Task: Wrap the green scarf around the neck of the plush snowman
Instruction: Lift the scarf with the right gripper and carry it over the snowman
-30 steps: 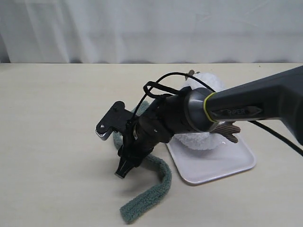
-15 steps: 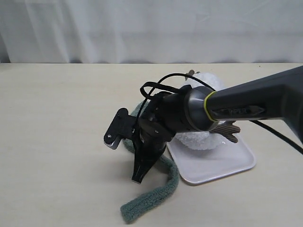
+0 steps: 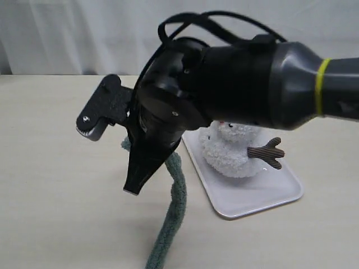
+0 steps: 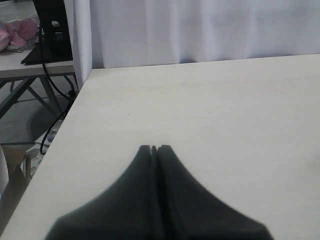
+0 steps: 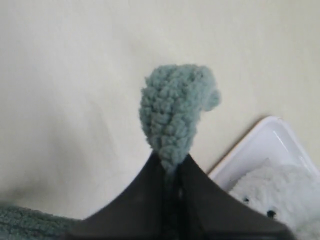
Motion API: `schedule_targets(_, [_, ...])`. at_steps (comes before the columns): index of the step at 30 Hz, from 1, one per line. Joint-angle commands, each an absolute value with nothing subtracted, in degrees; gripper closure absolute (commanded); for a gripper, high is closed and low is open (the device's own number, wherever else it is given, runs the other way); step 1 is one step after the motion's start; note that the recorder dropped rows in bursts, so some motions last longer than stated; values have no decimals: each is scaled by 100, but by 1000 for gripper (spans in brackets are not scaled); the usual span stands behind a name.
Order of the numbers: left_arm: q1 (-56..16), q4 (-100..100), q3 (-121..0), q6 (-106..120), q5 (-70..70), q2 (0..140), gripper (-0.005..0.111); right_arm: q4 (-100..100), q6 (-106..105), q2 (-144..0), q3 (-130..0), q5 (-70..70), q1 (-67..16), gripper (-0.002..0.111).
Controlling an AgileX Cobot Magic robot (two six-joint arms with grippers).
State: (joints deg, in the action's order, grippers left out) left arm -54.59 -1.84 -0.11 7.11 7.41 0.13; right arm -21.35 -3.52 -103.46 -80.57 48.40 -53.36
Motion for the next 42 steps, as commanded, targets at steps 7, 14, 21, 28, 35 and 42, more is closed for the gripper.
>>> schedule_targets(7, [-5471,-260,0,709,561,0,107,-2814,835,-9524,-8703,6645,-5408,104])
schedule_targets(14, [-5471,-260,0,709,561,0,107,-3681,989,-9313,-8892,6996,-5408,104])
schedule_targets(21, [-5471,-260,0,709,561,0,107,-4757,1718,-9732,-8892,6996,-5384,104])
schedule_targets(28, [-5471,-260,0,709,561,0,107,-5594,1718,-10327,-8892,6996,-5331,104])
schedule_targets(35, [-5471,-260,0,709,561,0,107,-5065,1938,-10385,-8784,6996,-4735,104])
schedule_targets(42, [-5471,-260,0,709,561,0,107,-5406,2557,-10385,-8360,6996,-4290,104])
